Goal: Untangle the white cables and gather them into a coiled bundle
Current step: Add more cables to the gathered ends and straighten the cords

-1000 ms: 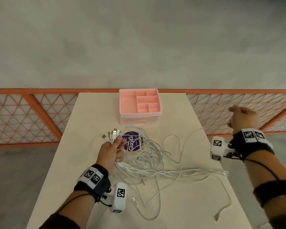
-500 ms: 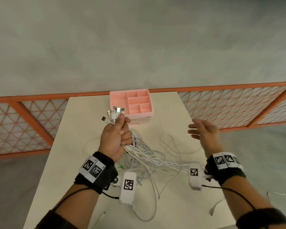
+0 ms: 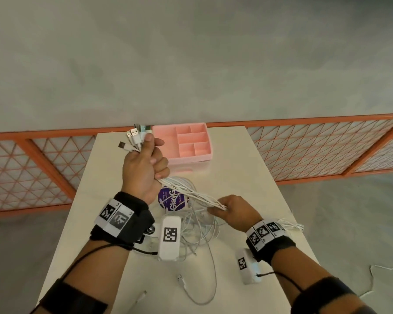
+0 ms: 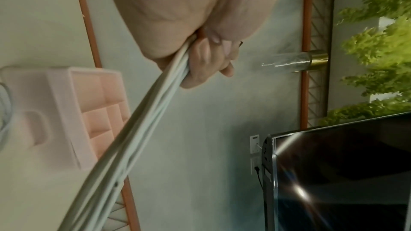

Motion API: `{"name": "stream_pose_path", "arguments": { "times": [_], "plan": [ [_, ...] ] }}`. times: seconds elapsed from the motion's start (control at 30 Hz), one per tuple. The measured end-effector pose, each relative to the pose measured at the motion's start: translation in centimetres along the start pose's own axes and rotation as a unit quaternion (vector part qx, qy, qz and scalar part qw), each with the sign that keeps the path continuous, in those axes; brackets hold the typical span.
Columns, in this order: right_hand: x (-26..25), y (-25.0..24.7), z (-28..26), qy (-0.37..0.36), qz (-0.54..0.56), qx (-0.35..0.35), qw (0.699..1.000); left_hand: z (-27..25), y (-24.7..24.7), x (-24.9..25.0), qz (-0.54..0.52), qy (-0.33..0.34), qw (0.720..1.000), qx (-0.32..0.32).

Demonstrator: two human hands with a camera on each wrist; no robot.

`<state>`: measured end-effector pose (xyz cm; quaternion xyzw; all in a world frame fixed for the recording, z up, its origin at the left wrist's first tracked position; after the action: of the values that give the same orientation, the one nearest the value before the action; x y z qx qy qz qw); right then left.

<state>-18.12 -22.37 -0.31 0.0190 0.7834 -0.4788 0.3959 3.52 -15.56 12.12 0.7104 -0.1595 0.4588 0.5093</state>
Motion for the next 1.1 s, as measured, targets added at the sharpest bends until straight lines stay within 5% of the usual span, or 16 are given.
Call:
{"name": "stream_pose_path", "arguments": {
  "times": [0.17, 0.43, 0.5, 0.63, 0.73, 0.83, 0.93, 1.0, 1.1],
  "plan": [
    [7.9, -1.9, -1.2, 0.081, -0.113, 0.018, 0.990, 0.7, -3.4, 0.0, -0.024, -0.003, 0.999, 0.036],
    [21.9, -7.5, -5.9, 0.271, -0.232, -0.008, 0.934, 1.0, -9.7, -0.4, -0.038, -0.033, 0.993, 0.107],
    [24.3, -10.3, -7.5, 0.317, -0.209, 0.042, 0.924, 1.0, -10.9, -0.2, -0.034, -0.039, 0.992, 0.117],
    [24.6, -17.0, -9.8, 0.350, -0.166, 0.275, 0.880, 0.3, -11.7, -2.5, -0.021, -0.093, 0.989, 0.113],
    [23.4, -17.6, -10.1, 0.354, -0.207, 0.320, 0.854, -0.8, -11.5, -4.9, 0.026, -0.146, 0.984, 0.094],
    [23.9, -15.0, -8.9, 0.354, -0.239, 0.247, 0.870, -2.1, -11.2, -6.9, 0.080, -0.189, 0.976, 0.072],
    [25.7, -9.4, -8.1, 0.364, -0.277, 0.081, 0.886, -3.4, -11.1, -8.4, 0.129, -0.225, 0.964, 0.054],
    [27.3, -5.2, -8.8, 0.389, -0.299, -0.043, 0.870, -4.3, -11.1, -9.2, 0.153, -0.247, 0.956, 0.043],
    [28.3, -2.5, -9.8, 0.406, -0.318, -0.110, 0.850, -5.2, -11.3, -10.1, 0.181, -0.267, 0.946, 0.034]
  ]
}}
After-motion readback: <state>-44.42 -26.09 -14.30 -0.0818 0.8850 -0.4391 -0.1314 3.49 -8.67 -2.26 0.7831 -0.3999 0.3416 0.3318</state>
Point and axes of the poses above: each hand's wrist, its own z-axis towards the middle knuckle, its own y-axis out of the palm, x = y × z, the point moved 9 cm from there along z, towards the middle knuckle
